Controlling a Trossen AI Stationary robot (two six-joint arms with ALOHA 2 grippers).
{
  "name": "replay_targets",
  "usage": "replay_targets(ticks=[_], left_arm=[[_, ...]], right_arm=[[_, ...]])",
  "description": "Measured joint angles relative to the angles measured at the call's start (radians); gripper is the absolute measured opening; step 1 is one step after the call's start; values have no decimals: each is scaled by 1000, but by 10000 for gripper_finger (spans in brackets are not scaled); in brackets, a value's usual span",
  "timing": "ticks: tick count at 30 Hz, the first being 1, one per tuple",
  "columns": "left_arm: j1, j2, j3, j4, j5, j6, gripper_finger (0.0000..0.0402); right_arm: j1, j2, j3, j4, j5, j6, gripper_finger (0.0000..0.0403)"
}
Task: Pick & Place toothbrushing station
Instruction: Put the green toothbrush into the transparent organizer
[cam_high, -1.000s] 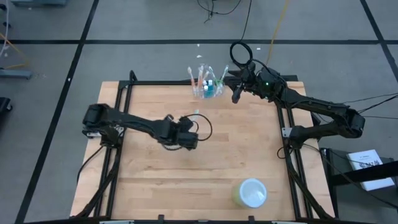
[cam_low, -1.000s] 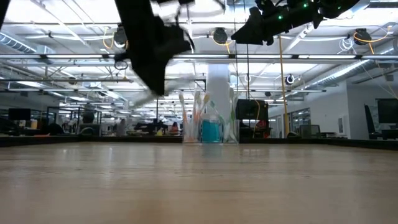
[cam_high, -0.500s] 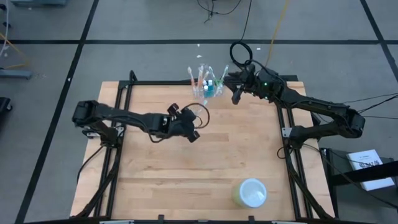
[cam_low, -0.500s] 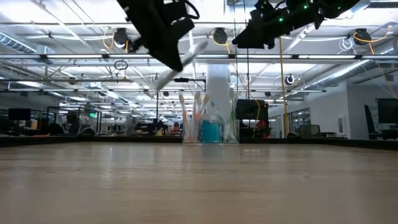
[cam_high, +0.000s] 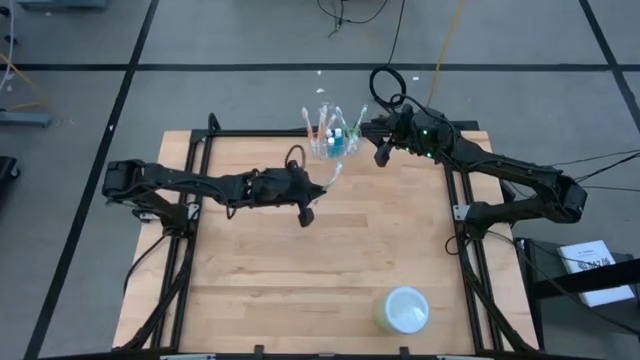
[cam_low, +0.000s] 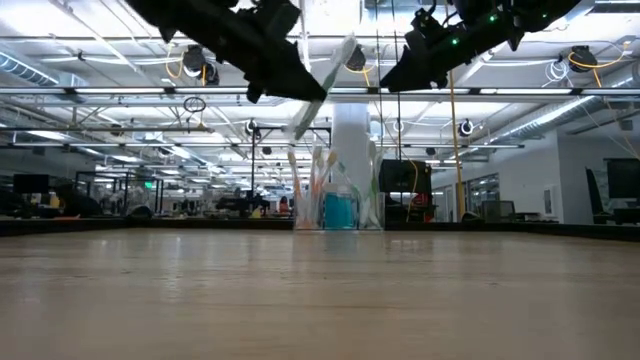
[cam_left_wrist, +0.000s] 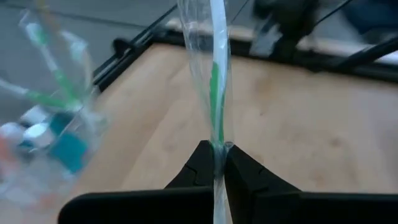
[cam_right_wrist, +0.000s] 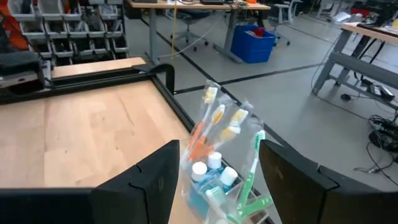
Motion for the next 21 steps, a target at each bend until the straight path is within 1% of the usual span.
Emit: replay_targets(ticks=[3,6,8,10,12,15,17,21], left_arm=[[25,-20,-72,158,90,19,8],[45,-26,-140,303,167,39,6],[59,-25,-173,356,204,26,5],[70,-25,-180,377,219,17,7],[75,-26,-183,374,218,11,10],[75,-25,-183,380,232,8,5],[74,-25,-183,400,246,15,5],[75,-25,-183,395,246,16,10]], right_arm=[[6,0,0,1,-32,4,212],[15,0,0,20,-110,23,212],[27,0,-9,50,-171,26,212],[40,0,-32,94,-230,31,212],[51,0,-71,185,-297,65,212],[82,16,-149,411,-377,102,212],[106,37,-194,538,-396,119,213],[143,61,-213,667,-416,182,225]])
